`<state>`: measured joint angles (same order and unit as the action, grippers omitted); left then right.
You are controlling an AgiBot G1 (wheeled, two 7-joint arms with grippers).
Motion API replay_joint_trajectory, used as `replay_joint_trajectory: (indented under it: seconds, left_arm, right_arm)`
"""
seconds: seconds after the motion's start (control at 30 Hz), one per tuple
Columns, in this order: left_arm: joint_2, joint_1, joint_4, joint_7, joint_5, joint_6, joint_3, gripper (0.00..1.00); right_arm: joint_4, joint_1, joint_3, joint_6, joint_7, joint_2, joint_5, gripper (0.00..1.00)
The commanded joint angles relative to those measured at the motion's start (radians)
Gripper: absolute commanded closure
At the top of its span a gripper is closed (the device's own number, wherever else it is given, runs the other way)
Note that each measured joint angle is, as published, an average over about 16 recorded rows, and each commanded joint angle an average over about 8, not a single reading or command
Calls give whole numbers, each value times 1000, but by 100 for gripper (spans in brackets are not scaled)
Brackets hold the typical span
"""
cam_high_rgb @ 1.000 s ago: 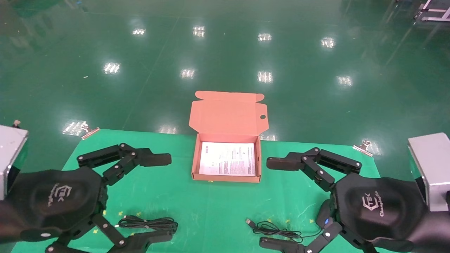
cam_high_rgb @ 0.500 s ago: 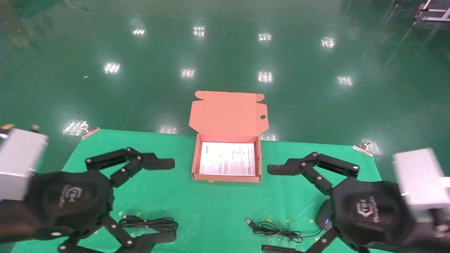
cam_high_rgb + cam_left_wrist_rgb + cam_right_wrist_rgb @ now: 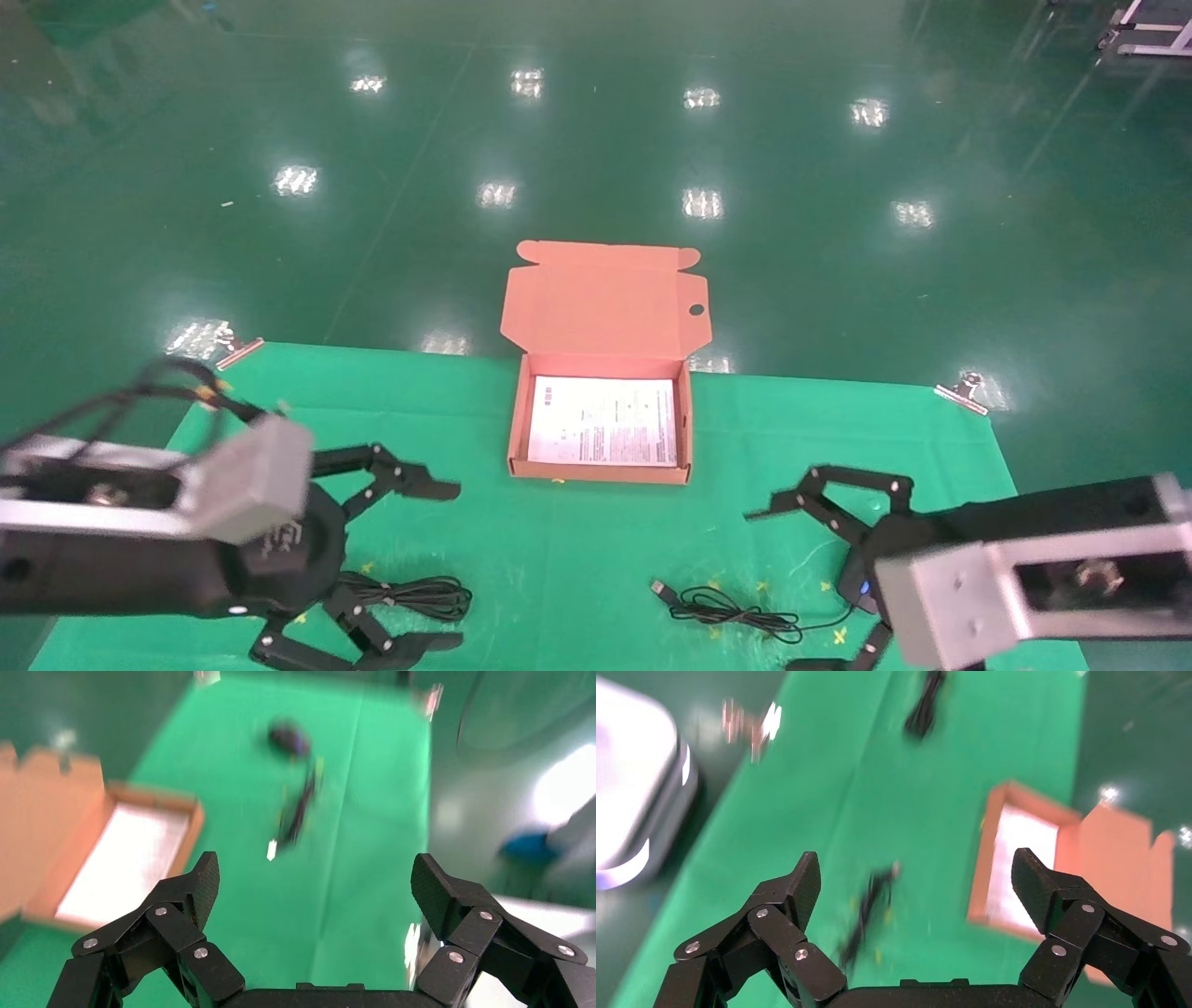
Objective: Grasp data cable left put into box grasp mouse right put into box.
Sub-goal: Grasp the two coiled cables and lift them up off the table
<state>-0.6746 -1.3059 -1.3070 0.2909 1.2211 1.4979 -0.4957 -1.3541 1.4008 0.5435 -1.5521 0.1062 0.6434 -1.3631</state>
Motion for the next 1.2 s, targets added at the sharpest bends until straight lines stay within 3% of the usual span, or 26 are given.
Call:
replay_joint_trajectory:
  seconds: [0.03, 0.33, 0.6, 0.93, 1.2]
  left_arm:
    - [-9, -31, -13, 9, 70, 6, -29, 0]
    - [-90, -79, -37, 2, 377, -24, -159, 0]
    - [-147, -47, -33, 23, 577, -107, -230, 0]
    - [-202, -2, 87, 91, 663, -183, -255, 0]
    - [-272, -20, 288, 43, 688, -232, -267, 0]
  right_arm:
    - [-2, 37, 45, -3, 36, 11, -65, 0]
    - [-5, 95, 189, 43, 117, 82, -312, 0]
    - [-4, 61, 242, 107, 84, 119, -439, 0]
    - [3, -53, 277, 243, -19, 158, -570, 0]
    - [29, -119, 290, 308, -144, 205, -633, 0]
